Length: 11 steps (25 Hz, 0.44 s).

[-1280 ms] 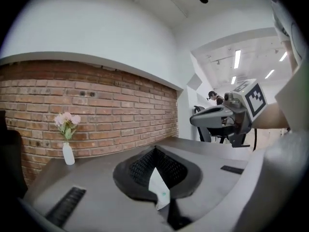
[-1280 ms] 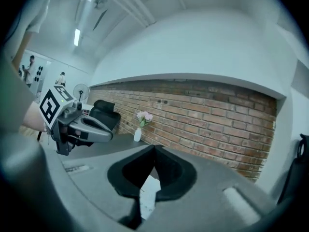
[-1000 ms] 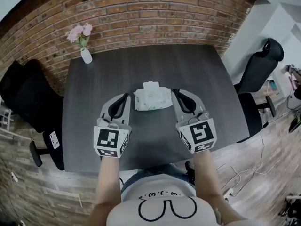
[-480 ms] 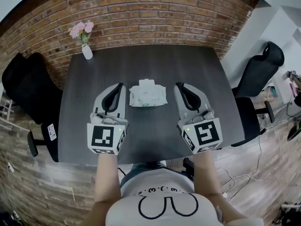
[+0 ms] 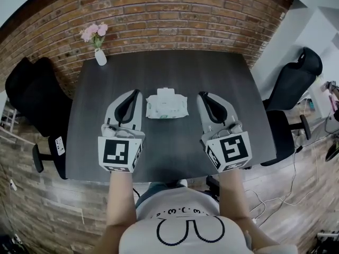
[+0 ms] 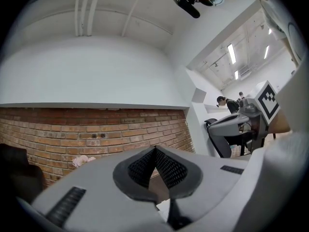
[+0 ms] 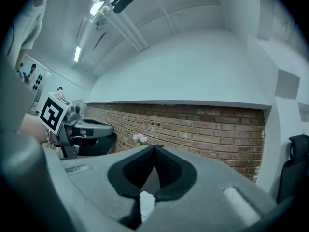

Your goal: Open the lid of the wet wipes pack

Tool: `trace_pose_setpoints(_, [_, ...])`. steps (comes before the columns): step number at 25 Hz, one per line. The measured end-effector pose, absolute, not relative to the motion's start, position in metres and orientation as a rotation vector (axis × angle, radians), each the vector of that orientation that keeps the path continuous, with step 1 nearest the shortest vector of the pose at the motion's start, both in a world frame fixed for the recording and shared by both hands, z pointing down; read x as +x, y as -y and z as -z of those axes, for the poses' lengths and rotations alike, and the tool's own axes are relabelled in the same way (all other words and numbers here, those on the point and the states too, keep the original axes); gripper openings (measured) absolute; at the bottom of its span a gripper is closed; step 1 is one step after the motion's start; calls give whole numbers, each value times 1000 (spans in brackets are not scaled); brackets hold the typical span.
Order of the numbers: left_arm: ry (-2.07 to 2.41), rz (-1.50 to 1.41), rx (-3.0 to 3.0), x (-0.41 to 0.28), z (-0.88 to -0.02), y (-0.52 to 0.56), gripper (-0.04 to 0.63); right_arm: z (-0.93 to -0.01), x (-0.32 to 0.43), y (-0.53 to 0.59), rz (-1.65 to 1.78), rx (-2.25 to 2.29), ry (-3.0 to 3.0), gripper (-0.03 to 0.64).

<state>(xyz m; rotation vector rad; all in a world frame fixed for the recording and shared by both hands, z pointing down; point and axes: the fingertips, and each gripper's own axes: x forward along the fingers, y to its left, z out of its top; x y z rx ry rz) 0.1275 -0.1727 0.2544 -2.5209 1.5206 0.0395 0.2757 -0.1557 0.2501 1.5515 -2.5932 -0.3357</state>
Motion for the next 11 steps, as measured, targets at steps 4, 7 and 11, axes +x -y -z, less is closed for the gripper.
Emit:
trace_pose_setpoints(4, [-1503, -36, -2534, 132, -256, 174, -2, -253, 276, 156, 322, 1555, 2595, 3])
trace_pose_setpoints(7, [-1496, -32, -2545, 135, -259, 175, -2, -255, 276, 157, 316, 1552, 2595, 3])
trace_pose_setpoints(11, [-1482, -23, -2551, 139, -261, 176, -2, -259, 277, 158, 304, 1552, 2591, 3])
